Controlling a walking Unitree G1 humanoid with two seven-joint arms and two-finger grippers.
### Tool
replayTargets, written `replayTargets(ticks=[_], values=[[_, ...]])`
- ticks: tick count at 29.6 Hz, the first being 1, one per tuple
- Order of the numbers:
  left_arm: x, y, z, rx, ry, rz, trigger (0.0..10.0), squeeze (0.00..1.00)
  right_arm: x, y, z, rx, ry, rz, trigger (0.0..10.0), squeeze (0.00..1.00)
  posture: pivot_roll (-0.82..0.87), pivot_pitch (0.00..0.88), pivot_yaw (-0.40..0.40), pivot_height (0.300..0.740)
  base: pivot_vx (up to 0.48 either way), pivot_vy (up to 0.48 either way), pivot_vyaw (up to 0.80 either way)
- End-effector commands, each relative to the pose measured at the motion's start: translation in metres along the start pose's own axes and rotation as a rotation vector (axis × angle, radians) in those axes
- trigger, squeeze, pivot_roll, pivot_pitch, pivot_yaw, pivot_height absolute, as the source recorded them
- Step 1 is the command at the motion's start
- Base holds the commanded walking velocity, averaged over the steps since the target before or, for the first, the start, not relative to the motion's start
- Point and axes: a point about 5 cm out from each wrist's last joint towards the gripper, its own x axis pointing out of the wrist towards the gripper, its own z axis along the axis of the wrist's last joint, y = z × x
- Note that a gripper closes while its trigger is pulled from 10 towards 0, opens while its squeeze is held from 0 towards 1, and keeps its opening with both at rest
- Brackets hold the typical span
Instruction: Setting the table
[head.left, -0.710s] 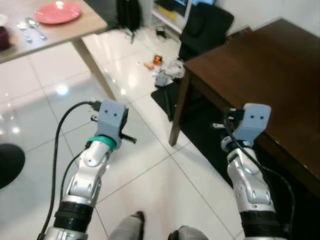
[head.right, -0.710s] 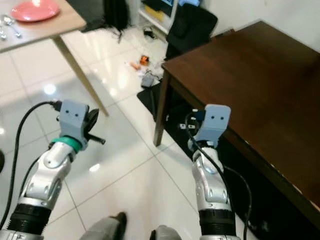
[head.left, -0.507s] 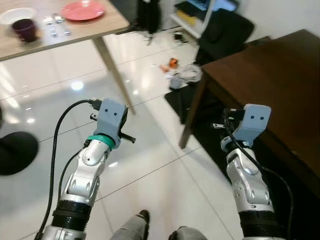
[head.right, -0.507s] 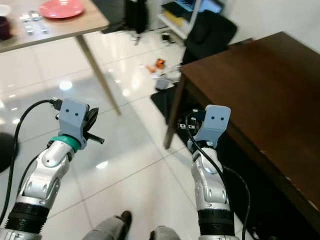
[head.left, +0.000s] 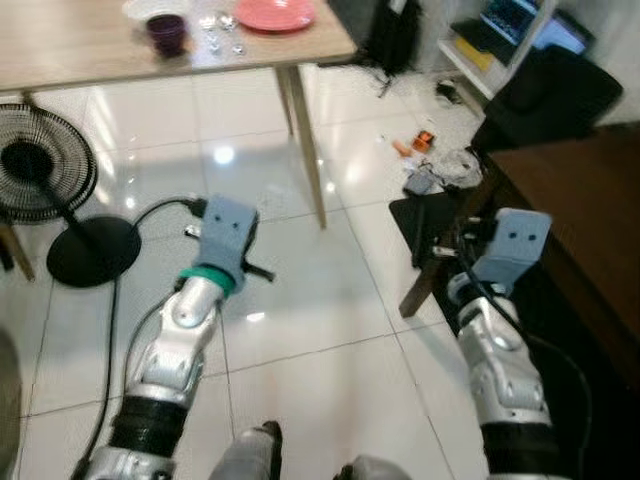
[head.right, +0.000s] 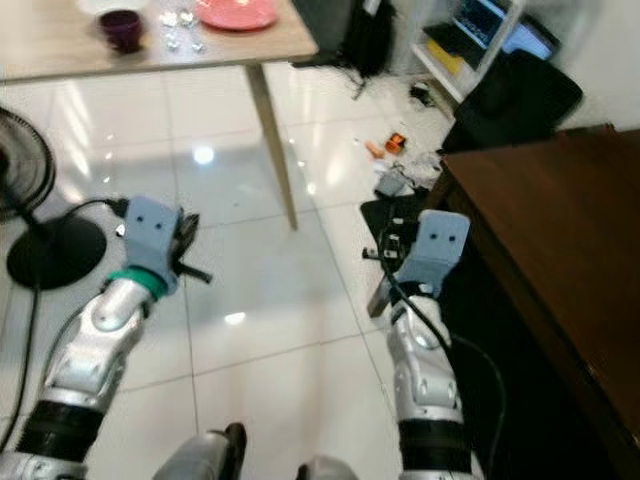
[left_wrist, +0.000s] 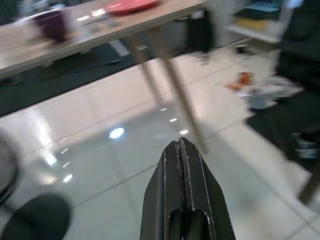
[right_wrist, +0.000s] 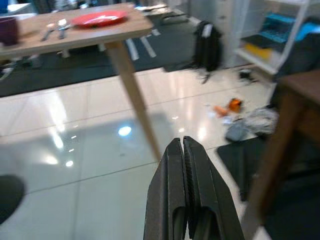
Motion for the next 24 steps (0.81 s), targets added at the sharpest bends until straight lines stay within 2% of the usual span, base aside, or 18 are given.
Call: replayTargets(ticks=[1,2,3,4,5,8,9,10,14,24], values=[[-0.001,-0.004,-0.005,0.003,0.023,-0.012,10.0,0.0,-0.002,-0.003,-0.003,0.001,0.014,-0.012,10.0,0.0,0.03,0.0,0.016,0.74,0.0,0.0,0.8],[-0.001,-0.004,-0.005,0.003,0.023,-0.012,10.0,0.0,-0.002,-0.003,-0.003,0.001,0.014,-0.012,10.0,0.0,0.03,0.0,0.016,0.74,0.0,0.0,0.8],[0.003,0.006,0.001,0.006,-0.005,0.046,10.0,0.0,0.003,-0.008,0.006,-0.026,-0.019,-0.005,10.0,0.0,0.03,0.0,0.012,0.74,0.0,0.0,0.79],[0.003,0.006,0.001,0.006,-0.005,0.046,10.0,0.0,0.003,-0.008,0.006,-0.026,-0.019,-0.005,10.0,0.0,0.03,0.0,0.012,0.74,0.0,0.0,0.79],[0.007,0.013,0.008,0.003,-0.035,0.09,10.0,0.0,0.007,-0.012,0.016,-0.051,-0.06,0.009,10.0,0.0,0.03,0.0,0.013,0.74,0.0,0.0,0.79],[0.007,0.013,0.008,0.003,-0.035,0.09,10.0,0.0,0.007,-0.012,0.016,-0.051,-0.06,0.009,10.0,0.0,0.03,0.0,0.013,0.74,0.0,0.0,0.79],[0.01,0.017,0.014,0.001,-0.062,0.12,10.0,0.0,0.01,-0.013,0.025,-0.06,-0.1,0.035,10.0,0.0,0.03,0.0,0.011,0.74,0.0,0.0,0.0],[0.01,0.017,0.014,0.001,-0.062,0.12,10.0,0.0,0.01,-0.013,0.025,-0.06,-0.1,0.035,10.0,0.0,0.03,0.0,0.011,0.74,0.0,0.0,0.0],[0.018,0.022,0.024,0.027,-0.103,0.173,10.0,0.0,0.011,-0.012,0.037,-0.055,-0.161,0.051,10.0,0.0,0.03,0.0,0.013,0.74,0.382,0.0,0.0],[0.021,0.022,0.027,0.018,-0.113,0.175,10.0,0.0,0.011,-0.014,0.037,-0.055,-0.161,0.037,10.0,0.0,0.03,0.0,0.015,0.74,0.465,0.0,0.0]])
